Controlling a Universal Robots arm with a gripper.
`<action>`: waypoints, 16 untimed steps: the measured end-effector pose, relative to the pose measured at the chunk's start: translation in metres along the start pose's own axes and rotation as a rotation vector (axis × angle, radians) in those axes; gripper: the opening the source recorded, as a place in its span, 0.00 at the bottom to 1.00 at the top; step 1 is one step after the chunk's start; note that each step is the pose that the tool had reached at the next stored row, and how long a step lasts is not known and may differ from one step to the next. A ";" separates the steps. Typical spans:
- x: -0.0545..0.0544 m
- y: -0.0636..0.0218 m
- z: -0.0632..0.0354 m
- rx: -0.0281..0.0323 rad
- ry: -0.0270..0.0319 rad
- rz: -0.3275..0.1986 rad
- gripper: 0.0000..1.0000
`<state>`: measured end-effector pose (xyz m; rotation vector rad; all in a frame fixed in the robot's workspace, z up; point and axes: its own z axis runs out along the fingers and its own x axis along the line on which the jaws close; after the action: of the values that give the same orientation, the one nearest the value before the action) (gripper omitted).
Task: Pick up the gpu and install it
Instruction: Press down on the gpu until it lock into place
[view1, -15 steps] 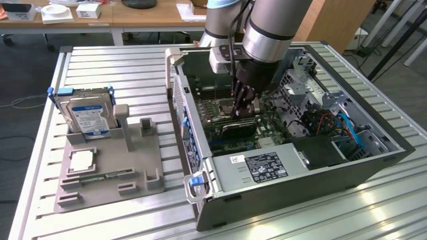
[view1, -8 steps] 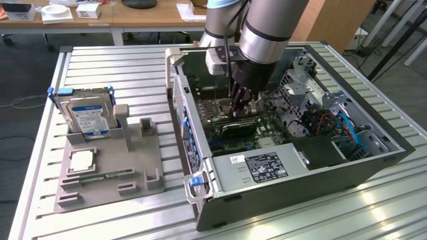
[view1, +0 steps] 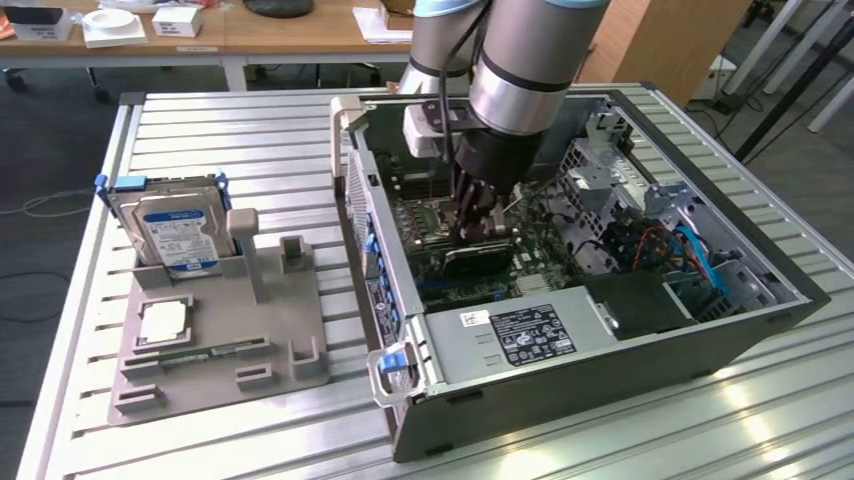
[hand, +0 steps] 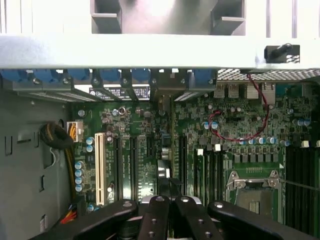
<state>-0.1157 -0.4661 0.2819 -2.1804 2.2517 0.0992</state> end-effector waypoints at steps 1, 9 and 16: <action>0.000 -0.0001 0.0003 0.0000 0.0001 0.000 0.10; -0.004 -0.0001 0.0071 0.0007 -0.0002 0.000 0.10; -0.008 0.0000 0.0099 0.0006 0.0001 0.000 0.10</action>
<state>-0.1158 -0.4580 0.2724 -2.1804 2.2512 0.0984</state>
